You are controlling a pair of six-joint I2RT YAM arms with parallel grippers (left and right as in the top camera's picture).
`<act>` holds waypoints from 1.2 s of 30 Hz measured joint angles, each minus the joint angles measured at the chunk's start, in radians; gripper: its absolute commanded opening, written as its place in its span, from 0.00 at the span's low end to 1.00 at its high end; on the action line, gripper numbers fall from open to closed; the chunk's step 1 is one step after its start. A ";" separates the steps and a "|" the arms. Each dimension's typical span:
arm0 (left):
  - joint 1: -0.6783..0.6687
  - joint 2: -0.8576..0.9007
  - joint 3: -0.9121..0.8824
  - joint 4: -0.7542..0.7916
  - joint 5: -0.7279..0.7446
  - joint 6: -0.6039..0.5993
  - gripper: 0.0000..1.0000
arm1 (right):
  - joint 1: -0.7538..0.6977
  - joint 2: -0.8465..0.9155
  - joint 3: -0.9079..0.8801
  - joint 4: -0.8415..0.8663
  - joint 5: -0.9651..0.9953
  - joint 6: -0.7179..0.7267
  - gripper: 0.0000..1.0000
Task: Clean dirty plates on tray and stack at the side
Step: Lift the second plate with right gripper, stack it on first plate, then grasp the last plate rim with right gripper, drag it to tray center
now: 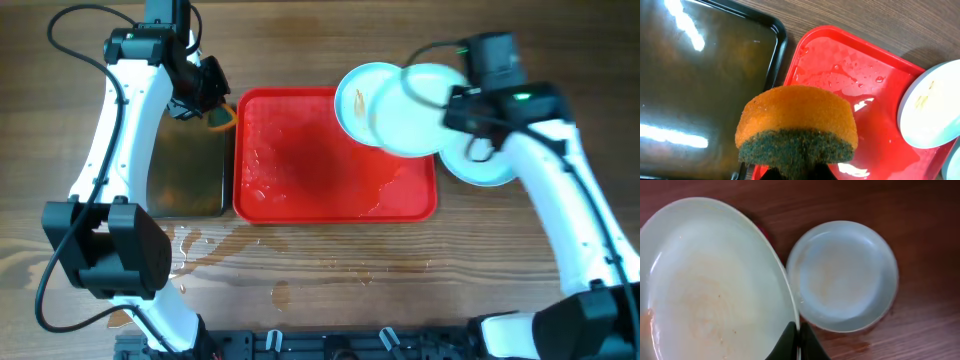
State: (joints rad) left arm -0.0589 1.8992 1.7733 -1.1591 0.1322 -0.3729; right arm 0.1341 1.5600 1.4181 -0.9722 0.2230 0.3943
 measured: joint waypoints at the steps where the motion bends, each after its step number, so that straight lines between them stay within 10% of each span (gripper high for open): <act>1: 0.000 0.000 0.000 0.001 0.000 0.000 0.04 | -0.058 -0.001 0.000 -0.007 -0.026 -0.005 0.04; 7: 0.000 0.000 0.000 0.000 0.000 0.000 0.04 | -0.407 0.000 -0.101 0.013 -0.087 -0.018 0.05; 14: 0.000 0.000 0.000 0.008 0.000 0.000 0.04 | -0.447 0.026 -0.304 0.195 -0.100 -0.041 0.05; 19: -0.002 0.000 0.000 0.008 0.000 0.000 0.04 | -0.447 0.147 -0.312 0.292 -0.158 -0.051 0.39; 24: -0.015 0.000 0.000 0.015 0.000 0.000 0.04 | -0.446 0.161 -0.292 0.346 -0.433 -0.083 0.50; 36: -0.015 0.000 0.000 0.042 0.000 0.000 0.04 | -0.010 0.252 -0.108 0.377 -0.373 0.018 0.39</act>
State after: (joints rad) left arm -0.0742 1.8992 1.7733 -1.1168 0.1322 -0.3729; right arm 0.1238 1.8122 1.3098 -0.5957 -0.1497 0.4122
